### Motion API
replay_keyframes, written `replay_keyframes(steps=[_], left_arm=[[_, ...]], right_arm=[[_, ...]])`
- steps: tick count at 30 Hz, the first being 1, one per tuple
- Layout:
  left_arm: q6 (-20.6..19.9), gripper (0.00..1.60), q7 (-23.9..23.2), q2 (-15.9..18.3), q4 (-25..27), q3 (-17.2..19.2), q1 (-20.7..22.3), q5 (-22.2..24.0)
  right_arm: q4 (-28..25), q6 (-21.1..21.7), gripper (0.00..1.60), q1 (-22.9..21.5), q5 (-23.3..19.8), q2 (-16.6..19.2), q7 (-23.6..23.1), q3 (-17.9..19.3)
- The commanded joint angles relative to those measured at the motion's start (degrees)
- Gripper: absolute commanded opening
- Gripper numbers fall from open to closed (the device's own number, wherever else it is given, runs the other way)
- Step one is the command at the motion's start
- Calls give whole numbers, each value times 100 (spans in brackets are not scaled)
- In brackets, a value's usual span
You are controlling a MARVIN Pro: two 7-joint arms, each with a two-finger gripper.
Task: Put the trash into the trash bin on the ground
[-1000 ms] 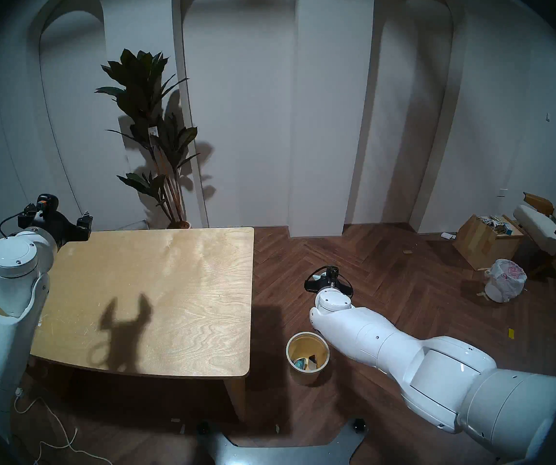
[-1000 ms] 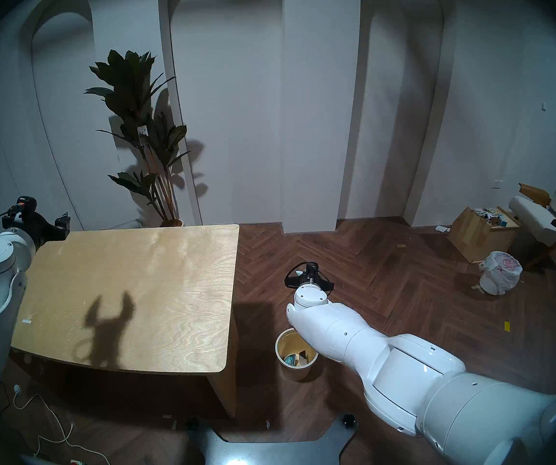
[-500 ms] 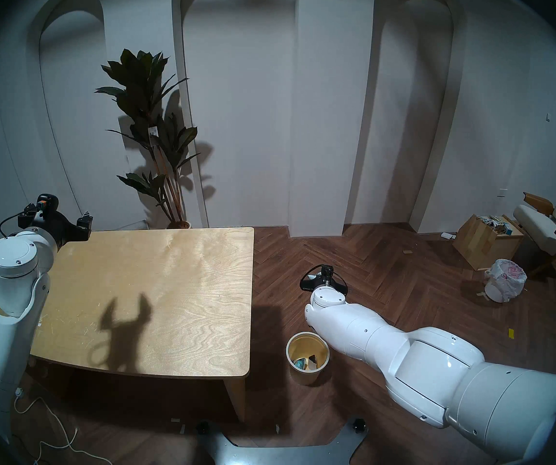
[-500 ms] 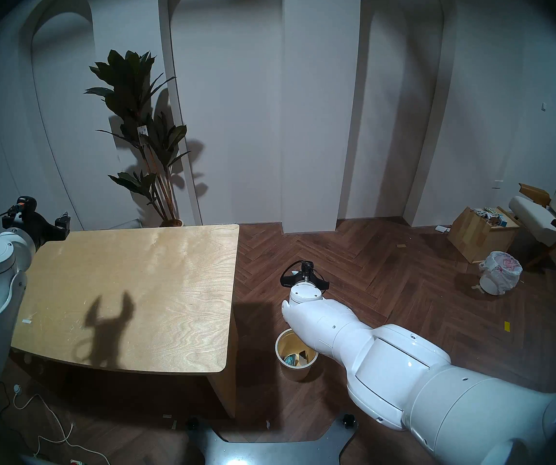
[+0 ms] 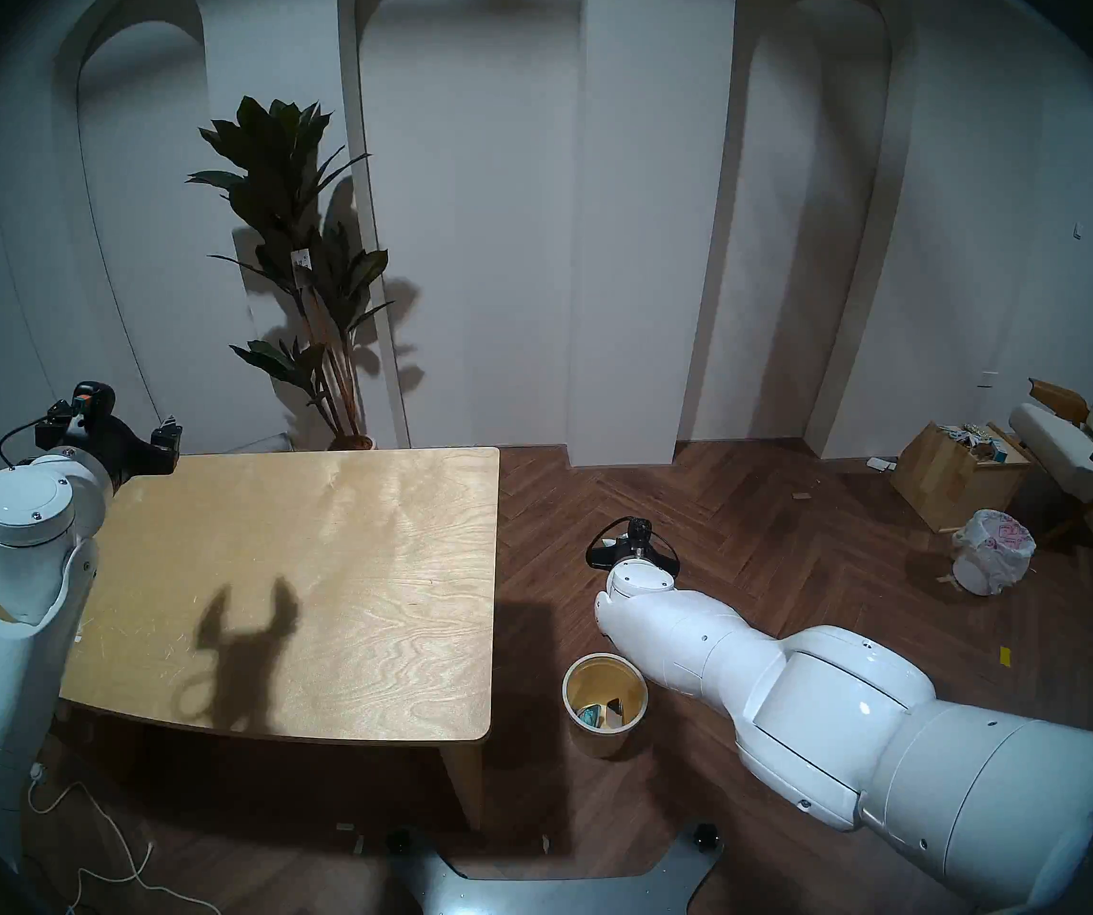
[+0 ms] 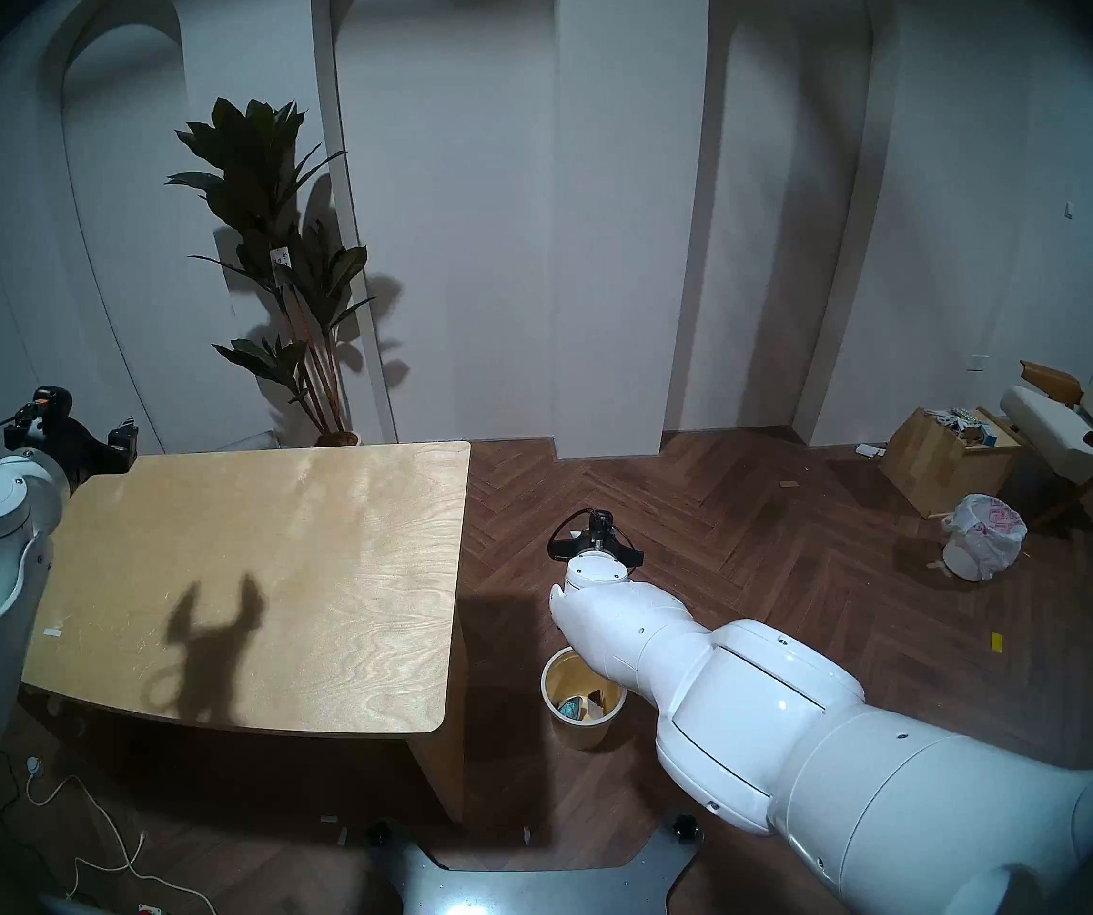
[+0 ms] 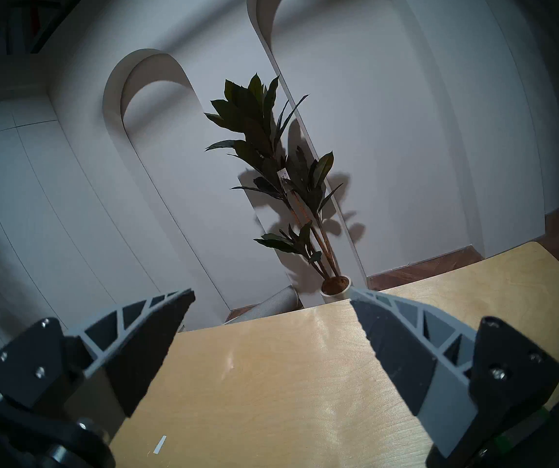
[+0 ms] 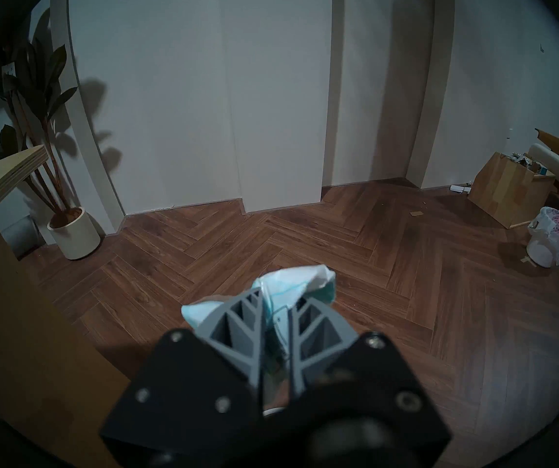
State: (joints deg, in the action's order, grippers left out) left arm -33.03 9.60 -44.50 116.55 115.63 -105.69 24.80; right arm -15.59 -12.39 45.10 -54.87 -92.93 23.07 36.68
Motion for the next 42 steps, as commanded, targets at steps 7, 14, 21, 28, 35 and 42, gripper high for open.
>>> replay_keyframes(steps=[7, 14, 21, 28, 35, 42], left_arm=[[34, 160, 1, 28, 73, 78, 37, -9], [34, 160, 0, 28, 73, 78, 37, -9], [34, 160, 0, 28, 73, 79, 37, -9], [34, 160, -1, 28, 73, 79, 37, -10], [34, 160, -1, 27, 73, 79, 37, -10], [34, 160, -1, 27, 73, 79, 38, -10]], right_arm=[[330, -213, 67, -205, -5, -243, -224, 75], [444, -259, 126, -197, 23, -296, -287, 101], [538, -283, 160, -195, 60, -336, -344, 114], [596, -320, 160, -134, 112, -419, -330, 106], [675, -162, 160, -148, 120, -539, -309, 118], [797, 89, 160, -146, 155, -678, -177, 94]])
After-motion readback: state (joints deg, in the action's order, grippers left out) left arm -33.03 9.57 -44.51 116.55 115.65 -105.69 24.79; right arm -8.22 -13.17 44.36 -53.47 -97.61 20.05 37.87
